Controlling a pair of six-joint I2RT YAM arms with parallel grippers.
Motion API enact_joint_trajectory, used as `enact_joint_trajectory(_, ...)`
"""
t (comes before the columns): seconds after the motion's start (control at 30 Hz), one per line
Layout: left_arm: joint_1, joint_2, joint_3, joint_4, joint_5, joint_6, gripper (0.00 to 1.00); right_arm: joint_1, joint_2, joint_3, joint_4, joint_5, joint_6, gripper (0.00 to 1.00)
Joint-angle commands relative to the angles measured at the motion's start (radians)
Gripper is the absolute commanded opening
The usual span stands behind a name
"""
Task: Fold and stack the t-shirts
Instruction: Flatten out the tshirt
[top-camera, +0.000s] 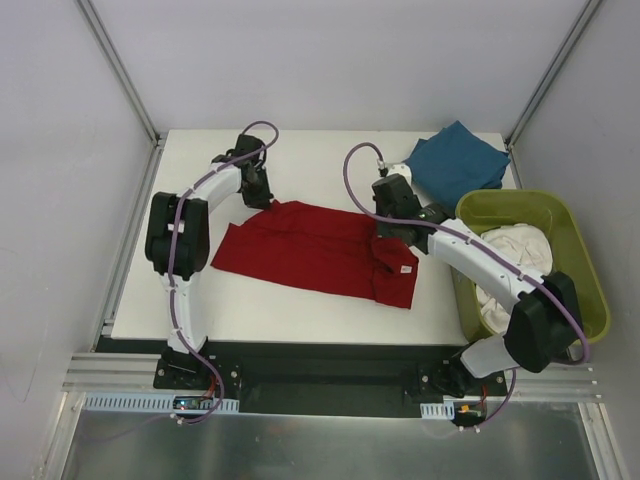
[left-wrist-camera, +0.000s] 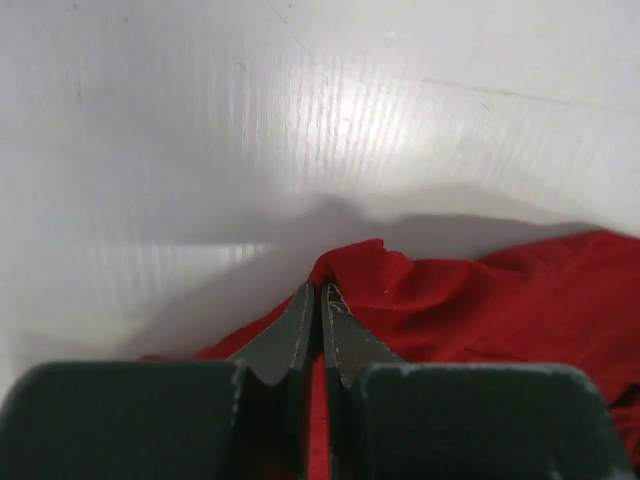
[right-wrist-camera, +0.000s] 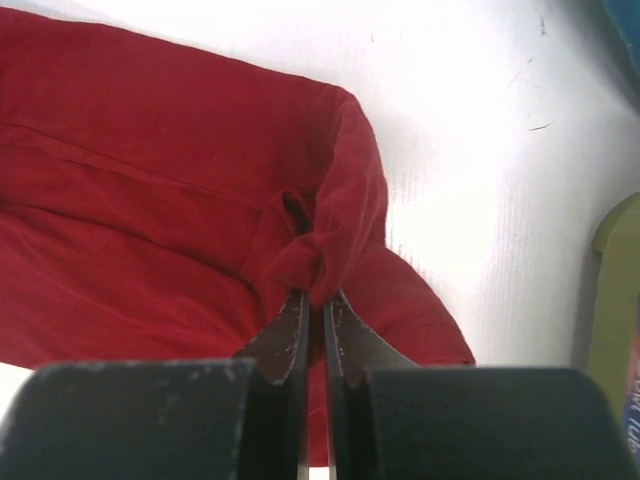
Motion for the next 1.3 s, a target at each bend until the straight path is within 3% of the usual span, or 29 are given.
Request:
enact_joint_trajectory(0.0,0.009,-0.280,-0.041,-0.030,-0.073,0.027,0.00,0.004,-0.127,0.037,-0.038,0.059,-0.052,0.01)
enact_joint_trajectory(0.13,0.006,-0.575,-0.172,-0.030,-0.175,-0.001,0.00,0.004,-0.284,0.051,-0.072,0.091,-0.084,0.01)
enact_joint_trajectory(0.27,0.004,-0.976,-0.271,-0.030,-0.270,-0.041,0.00,0.004,-0.488,0.055,-0.100,0.087,-0.098,0.01)
enact_joint_trajectory(0.4,0.003,-1.284,-0.301,-0.030,-0.278,-0.105,0.00,0.004,-0.718,0.104,-0.101,-0.034,-0.104,0.01)
enact_joint_trajectory(0.57,0.003,-1.550,-0.236,-0.033,-0.135,-0.116,0.00,0.004,-0.841,0.256,-0.114,-0.332,-0.093,0.01)
enact_joint_trajectory(0.67,0.003,-1.637,-0.192,-0.050,-0.121,-0.122,0.00,0.004,-0.890,0.318,-0.123,-0.421,-0.082,0.01)
enact_joint_trajectory(0.97,0.003,-1.642,-0.057,-0.124,-0.118,-0.122,0.00,0.004,-0.919,0.414,-0.164,-0.372,-0.105,0.01)
enact_joint_trajectory(1.1,0.003,-1.585,-0.078,-0.122,-0.149,-0.128,0.00,0.004,-0.874,0.410,-0.174,-0.259,-0.110,0.01)
enact_joint_trajectory(1.27,0.003,-1.417,-0.199,-0.121,-0.323,-0.154,0.00,0.004,-0.728,0.316,-0.175,-0.051,-0.142,0.01)
